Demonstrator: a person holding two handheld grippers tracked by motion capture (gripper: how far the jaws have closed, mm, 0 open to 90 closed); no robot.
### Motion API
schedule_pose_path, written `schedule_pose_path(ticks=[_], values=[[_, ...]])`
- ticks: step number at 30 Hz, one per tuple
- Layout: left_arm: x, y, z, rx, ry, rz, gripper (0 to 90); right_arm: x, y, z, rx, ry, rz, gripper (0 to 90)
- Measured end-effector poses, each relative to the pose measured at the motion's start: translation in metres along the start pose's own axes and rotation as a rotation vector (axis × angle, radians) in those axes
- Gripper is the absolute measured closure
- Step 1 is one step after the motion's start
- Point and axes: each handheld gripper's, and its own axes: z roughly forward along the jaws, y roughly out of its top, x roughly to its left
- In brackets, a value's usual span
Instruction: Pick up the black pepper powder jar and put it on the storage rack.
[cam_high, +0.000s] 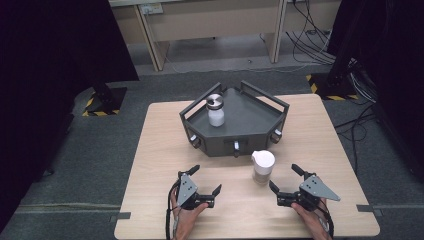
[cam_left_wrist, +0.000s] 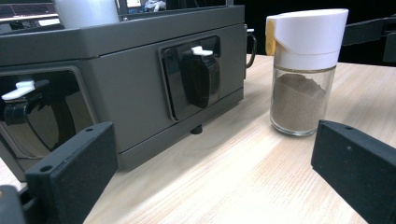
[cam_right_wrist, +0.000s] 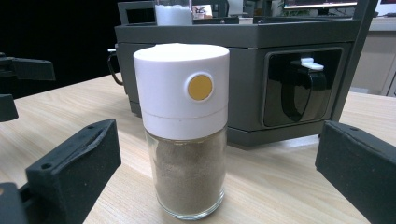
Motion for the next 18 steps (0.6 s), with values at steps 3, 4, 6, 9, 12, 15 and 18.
schedule_pose_path(ticks=[3,4,6,9,12,15,18], values=[[0.0,-0.0002,0.0,0.0,0.001,-0.001,0.4,-0.0001,-0.0002,0.0,0.001,-0.001,0.003,0.2],[-0.0001,-0.0001,0.0,0.0,0.001,-0.001,0.4,-0.0001,-0.0002,-0.0001,0.001,0.0,0.002,0.2],[-0.0003,-0.0001,0.0,0.0,0.001,0.001,0.5,0.0002,-0.0001,0.0,0.0,0.001,-0.001,0.2],[-0.0004,-0.0004,0.0004,0.001,0.0,0.0,0.4,0.0003,-0.0001,0.0001,0.001,0.001,-0.001,0.2],[-0.0006,-0.0006,0.0004,0.002,0.0,0.0,0.5,0.0004,-0.0001,0.0001,0.001,0.001,-0.001,0.2],[-0.0007,-0.0006,0.0002,0.001,0.003,0.0,0.5,0.0007,-0.0003,0.0005,0.001,0.002,-0.002,0.2],[-0.0006,-0.0007,0.0001,0.001,0.003,0.0,0.5,0.0007,-0.0008,0.0009,0.0,0.0,-0.005,0.2]])
